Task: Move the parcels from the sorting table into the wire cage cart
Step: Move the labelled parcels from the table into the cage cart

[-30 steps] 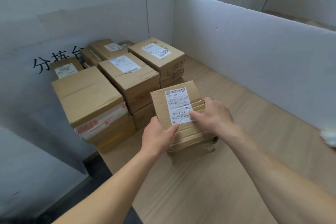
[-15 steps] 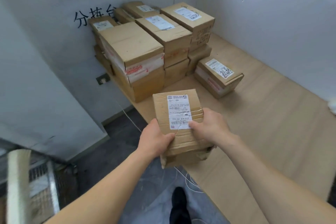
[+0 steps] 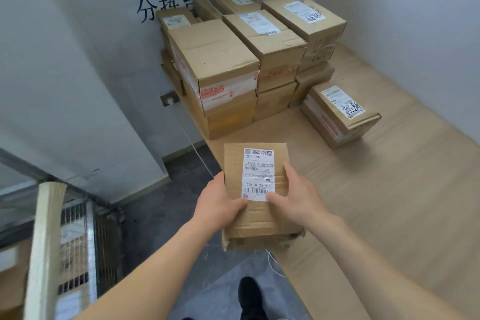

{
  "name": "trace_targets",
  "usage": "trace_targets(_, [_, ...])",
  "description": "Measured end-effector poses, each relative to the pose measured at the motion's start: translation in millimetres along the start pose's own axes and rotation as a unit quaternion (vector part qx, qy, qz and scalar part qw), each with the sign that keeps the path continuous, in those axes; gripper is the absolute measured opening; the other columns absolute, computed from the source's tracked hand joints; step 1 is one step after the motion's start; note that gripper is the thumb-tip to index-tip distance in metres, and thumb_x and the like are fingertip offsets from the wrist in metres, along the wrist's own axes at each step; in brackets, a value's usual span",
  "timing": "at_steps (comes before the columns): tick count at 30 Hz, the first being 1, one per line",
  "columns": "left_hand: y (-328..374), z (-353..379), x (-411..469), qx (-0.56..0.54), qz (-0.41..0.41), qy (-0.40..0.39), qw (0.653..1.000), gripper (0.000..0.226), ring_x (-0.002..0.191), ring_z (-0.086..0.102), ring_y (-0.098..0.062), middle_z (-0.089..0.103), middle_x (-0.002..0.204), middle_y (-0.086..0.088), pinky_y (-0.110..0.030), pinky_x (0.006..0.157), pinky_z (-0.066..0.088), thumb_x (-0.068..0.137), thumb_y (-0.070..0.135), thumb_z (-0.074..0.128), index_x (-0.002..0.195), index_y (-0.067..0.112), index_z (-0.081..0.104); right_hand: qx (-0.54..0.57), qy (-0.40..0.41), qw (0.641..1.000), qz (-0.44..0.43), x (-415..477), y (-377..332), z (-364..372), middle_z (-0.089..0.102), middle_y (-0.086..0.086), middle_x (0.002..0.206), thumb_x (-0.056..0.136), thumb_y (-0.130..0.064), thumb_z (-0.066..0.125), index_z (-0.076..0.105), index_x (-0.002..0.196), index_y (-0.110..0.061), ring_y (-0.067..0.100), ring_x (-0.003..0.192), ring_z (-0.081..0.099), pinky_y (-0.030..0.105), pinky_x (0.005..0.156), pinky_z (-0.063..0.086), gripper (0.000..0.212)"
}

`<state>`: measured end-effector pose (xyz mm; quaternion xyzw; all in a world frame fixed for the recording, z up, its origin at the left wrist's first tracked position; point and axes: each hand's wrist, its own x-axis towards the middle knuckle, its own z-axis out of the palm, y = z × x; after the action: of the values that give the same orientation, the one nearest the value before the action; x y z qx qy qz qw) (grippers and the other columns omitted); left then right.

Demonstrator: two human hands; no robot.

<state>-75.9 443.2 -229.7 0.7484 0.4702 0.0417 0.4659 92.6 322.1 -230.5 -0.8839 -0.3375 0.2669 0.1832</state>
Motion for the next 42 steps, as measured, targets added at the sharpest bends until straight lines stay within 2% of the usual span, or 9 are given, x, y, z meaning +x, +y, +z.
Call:
trace_targets(4, [4.3, 1.5, 6.7, 0.0, -0.028, 0.03, 0.999, 0.051, 0.093, 0.058, -0.005, 0.057, 0.103, 0.021, -0.027, 0.077, 0.045, 0.073, 0.037, 0.079, 0.11, 0.04, 0.044, -0.015, -0.028, 0.999, -0.042, 15.1, -1.9, -2.1, 0.051, 0.004, 0.144, 0.078, -0.058, 0.066, 0.02, 0.156, -0.033, 0.026, 0.132, 0.047, 0.038, 0.104, 0.04, 0.094])
trace_targets(9, [-5.2, -5.6, -1.0, -0.015, -0.065, 0.069, 0.995, 0.05, 0.093, 0.06, -0.006, 0.058, 0.099, 0.022, -0.029, 0.081, 0.05, 0.073, 0.034, 0.081, 0.108, 0.038, 0.045, -0.049, -0.062, 0.993, -0.093, 26.1, -19.4, 0.5, 0.055, 0.006, 0.135, 0.08, -0.056, 0.067, 0.021, 0.151, -0.039, 0.03, 0.125, 0.051, 0.038, 0.097, 0.041, 0.087])
trace_targets(15, [-35.6, -27.9, -24.2, -0.037, -0.11, 0.127, 0.985, 0.052, 0.091, 0.058, -0.007, 0.053, 0.091, 0.025, -0.027, 0.078, 0.047, 0.073, 0.031, 0.083, 0.107, 0.035, 0.044, -0.041, -0.079, 0.987, -0.131, 23.7, -57.5, 25.6, 0.05, 0.004, 0.148, 0.08, -0.051, 0.074, 0.017, 0.16, -0.023, 0.027, 0.134, 0.048, 0.036, 0.105, 0.04, 0.102])
trace_targets(19, [-61.7, -53.1, -45.5, -0.063, -0.126, 0.17, 0.975, 0.052, 0.086, 0.056, -0.001, 0.053, 0.089, 0.027, -0.021, 0.069, 0.042, 0.072, 0.031, 0.084, 0.107, 0.034, 0.046, -0.039, -0.079, 0.985, -0.151, 11.9, -92.0, 44.8, 0.059, 0.004, 0.14, 0.077, -0.05, 0.077, 0.02, 0.159, -0.017, 0.027, 0.126, 0.056, 0.032, 0.096, 0.043, 0.105])
trace_targets(23, [-93.9, -85.2, -74.8, -0.086, -0.148, 0.213, 0.962, 0.061, 0.095, 0.059, -0.009, 0.054, 0.094, 0.024, -0.025, 0.079, 0.045, 0.07, 0.031, 0.086, 0.119, 0.028, 0.05, -0.043, -0.087, 0.977, -0.19, -8.5, -137.7, 66.3, 0.07, -0.006, 0.116, 0.073, -0.046, 0.077, 0.047, 0.135, -0.02, 0.022, 0.107, 0.064, 0.031, 0.082, 0.048, 0.074])
trace_targets(26, [-117.7, -116.2, -102.0, -0.103, -0.157, 0.247, 0.951, 0.071, 0.1, 0.06, -0.011, 0.06, 0.108, 0.015, -0.026, 0.083, 0.047, 0.067, 0.03, 0.088, 0.128, 0.023, 0.051, -0.023, -0.105, 0.969, -0.223, -30.7, -176.0, 83.3, 0.068, -0.016, 0.105, 0.071, -0.042, 0.08, 0.053, 0.114, -0.031, 0.013, 0.096, 0.064, 0.028, 0.077, 0.046, 0.052])
trace_targets(31, [-157.6, -179.0, -156.0, -0.135, -0.157, 0.303, 0.93, 0.068, 0.102, 0.062, -0.011, 0.063, 0.116, 0.009, -0.033, 0.089, 0.054, 0.065, 0.028, 0.089, 0.122, 0.027, 0.053, -0.003, -0.142, 0.948, -0.283, -71.7, -251.2, 115.7, 0.067, -0.024, 0.1, 0.068, -0.043, 0.082, 0.053, 0.113, -0.037, 0.004, 0.096, 0.064, 0.028, 0.087, 0.051, 0.054])
trace_targets(34, [-182.5, -217.7, -189.6, -0.144, -0.161, 0.346, 0.913, 0.068, 0.104, 0.059, -0.011, 0.058, 0.116, 0.009, -0.036, 0.092, 0.054, 0.065, 0.029, 0.09, 0.123, 0.029, 0.053, -0.008, -0.155, 0.935, -0.319, -97.2, -301.4, 140.9, 0.067, -0.027, 0.097, 0.066, -0.046, 0.079, 0.054, 0.111, -0.038, 0.001, 0.094, 0.064, 0.026, 0.083, 0.05, 0.052])
trace_targets(42, [-242.8, -290.8, -263.6, -0.158, -0.184, 0.444, 0.862, 0.061, 0.1, 0.058, -0.01, 0.055, 0.114, 0.009, -0.032, 0.087, 0.056, 0.067, 0.03, 0.09, 0.116, 0.03, 0.054, -0.034, -0.179, 0.898, -0.4, -157.1, -413.0, 204.1, 0.069, -0.02, 0.1, 0.07, -0.04, 0.082, 0.057, 0.108, -0.032, 0.008, 0.094, 0.065, 0.027, 0.084, 0.049, 0.047])
